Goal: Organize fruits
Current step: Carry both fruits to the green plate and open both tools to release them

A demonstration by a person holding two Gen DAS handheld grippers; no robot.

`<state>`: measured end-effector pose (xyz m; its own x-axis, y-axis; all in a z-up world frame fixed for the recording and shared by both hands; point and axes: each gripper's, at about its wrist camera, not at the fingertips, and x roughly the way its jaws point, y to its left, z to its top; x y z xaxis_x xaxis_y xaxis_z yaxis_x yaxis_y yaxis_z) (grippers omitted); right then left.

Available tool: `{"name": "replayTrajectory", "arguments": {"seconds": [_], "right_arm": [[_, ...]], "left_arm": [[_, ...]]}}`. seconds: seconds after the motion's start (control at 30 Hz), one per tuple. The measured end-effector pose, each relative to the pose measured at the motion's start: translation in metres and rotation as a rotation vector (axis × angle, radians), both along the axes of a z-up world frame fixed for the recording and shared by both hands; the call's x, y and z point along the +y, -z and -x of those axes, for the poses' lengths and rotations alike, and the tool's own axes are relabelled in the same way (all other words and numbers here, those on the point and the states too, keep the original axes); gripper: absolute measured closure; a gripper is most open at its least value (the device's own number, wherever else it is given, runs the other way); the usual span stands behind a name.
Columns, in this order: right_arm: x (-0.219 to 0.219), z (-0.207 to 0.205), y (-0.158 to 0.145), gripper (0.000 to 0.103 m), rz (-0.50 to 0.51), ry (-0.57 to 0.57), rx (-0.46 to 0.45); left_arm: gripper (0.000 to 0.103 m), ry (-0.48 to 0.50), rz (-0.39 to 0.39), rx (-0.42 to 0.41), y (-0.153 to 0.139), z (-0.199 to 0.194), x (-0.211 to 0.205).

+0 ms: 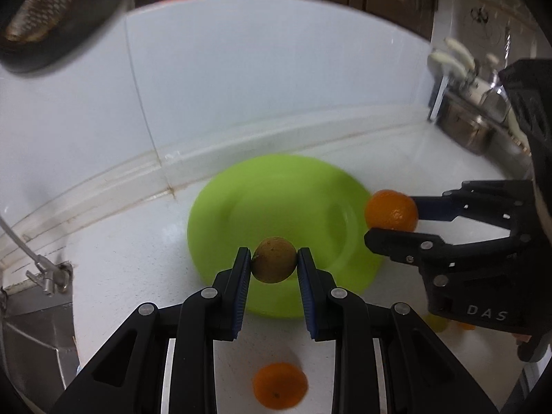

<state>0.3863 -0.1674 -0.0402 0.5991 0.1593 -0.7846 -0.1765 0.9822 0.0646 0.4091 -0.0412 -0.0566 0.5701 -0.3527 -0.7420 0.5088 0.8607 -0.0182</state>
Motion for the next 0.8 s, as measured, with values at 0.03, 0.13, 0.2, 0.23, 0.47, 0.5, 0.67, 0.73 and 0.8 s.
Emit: {"name": "replayTrajectory", "arguments": {"seconds": [0.03, 0.13, 0.2, 0.23, 0.47, 0.5, 0.67, 0.73, 0.8], "right_arm": [[-0.002, -0.004, 0.005, 0.061, -0.004, 0.0, 0.013], [-0.006, -0.014, 0.019, 0.061, -0.013, 0.006, 0.055], [-0.007, -0.019, 0.026, 0.061, -0.02, 0.007, 0.079], [-0.007, -0.021, 0.029, 0.061, -0.02, 0.008, 0.087], [-0.007, -0.031, 0.04, 0.061, -0.02, 0.008, 0.109], [-0.007, -0.031, 0.04, 0.061, -0.014, 0.003, 0.109], [-0.01, -0.025, 0.034, 0.06, -0.005, 0.016, 0.084], [-0.012, -0.019, 0.027, 0.058, 0.001, 0.024, 0.063], [-0.014, -0.012, 0.019, 0.058, 0.003, 0.033, 0.036]], "left_arm": [[0.075, 0.003, -0.007, 0.012, 0.004, -0.003, -0.002], [0.075, 0.012, -0.033, 0.043, 0.016, -0.008, -0.008], [0.075, 0.019, -0.042, 0.064, 0.022, -0.011, -0.012], [0.075, 0.02, -0.04, 0.077, 0.025, -0.013, -0.013], [0.07, 0.013, -0.058, 0.098, 0.031, -0.014, -0.014], [0.064, 0.011, -0.063, 0.091, 0.03, -0.013, -0.014], [0.062, -0.019, -0.061, 0.067, 0.019, -0.006, -0.005], [0.06, -0.038, -0.058, 0.063, 0.014, -0.002, 0.0], [0.057, -0.056, -0.055, 0.045, 0.007, 0.004, 0.004]]}}
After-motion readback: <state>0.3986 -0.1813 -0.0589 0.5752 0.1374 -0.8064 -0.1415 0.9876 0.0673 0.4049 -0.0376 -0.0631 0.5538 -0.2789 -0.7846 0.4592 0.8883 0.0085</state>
